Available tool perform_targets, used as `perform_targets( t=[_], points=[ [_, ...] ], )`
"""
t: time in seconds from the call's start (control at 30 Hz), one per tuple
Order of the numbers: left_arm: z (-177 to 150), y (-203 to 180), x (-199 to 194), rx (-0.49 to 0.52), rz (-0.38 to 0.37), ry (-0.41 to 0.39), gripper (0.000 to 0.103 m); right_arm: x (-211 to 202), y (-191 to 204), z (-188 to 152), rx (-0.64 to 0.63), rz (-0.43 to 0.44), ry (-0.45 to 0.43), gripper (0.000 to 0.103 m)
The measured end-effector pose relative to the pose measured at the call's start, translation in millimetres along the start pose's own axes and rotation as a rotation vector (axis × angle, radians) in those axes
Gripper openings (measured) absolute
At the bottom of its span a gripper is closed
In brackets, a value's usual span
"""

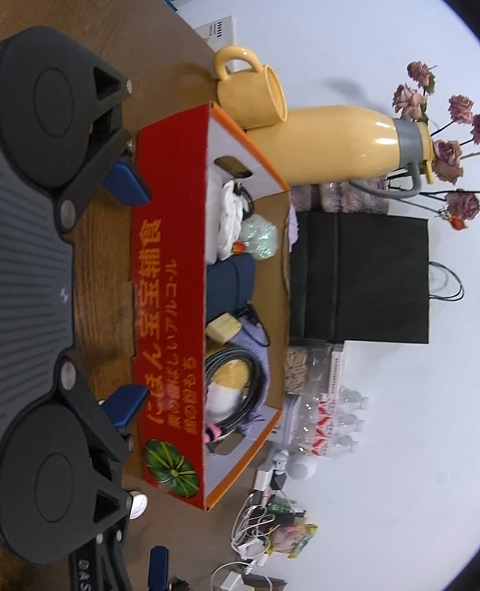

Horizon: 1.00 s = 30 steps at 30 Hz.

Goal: Organize objects
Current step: 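Withdraw both tools from the box toward the white caps on the table, then grasp a white cap with the left tool while the right tool grasps a white round cap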

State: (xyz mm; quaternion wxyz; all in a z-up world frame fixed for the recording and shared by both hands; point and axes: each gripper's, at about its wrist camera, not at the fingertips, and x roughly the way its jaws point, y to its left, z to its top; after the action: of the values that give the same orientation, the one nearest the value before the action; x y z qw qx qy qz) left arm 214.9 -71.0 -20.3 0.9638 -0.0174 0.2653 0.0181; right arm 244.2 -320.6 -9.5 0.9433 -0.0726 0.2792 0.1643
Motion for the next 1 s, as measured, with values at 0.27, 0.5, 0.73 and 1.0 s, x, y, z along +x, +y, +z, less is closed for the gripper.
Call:
perform_targets(
  t=[0.27,0.5,0.73,1.0],
  points=[
    [-3,-12,8,0.006,-0.012,0.053,0.103,12,-8,-1,0.016,0.072,0.069,0.061],
    [-5,-28,13,0.027,-0.037,0.080,0.103,-15,-7,0,0.029,0.059,-0.083,0.029],
    [-8,-53,20,0.062,-0.058,0.099,0.103,-28,-13,5,0.050,0.024,-0.155,0.029],
    [-8,-75,31,0.091,-0.028,0.123,0.102,-36,-12,3,0.046,0.014,-0.199,0.029]
  ],
)
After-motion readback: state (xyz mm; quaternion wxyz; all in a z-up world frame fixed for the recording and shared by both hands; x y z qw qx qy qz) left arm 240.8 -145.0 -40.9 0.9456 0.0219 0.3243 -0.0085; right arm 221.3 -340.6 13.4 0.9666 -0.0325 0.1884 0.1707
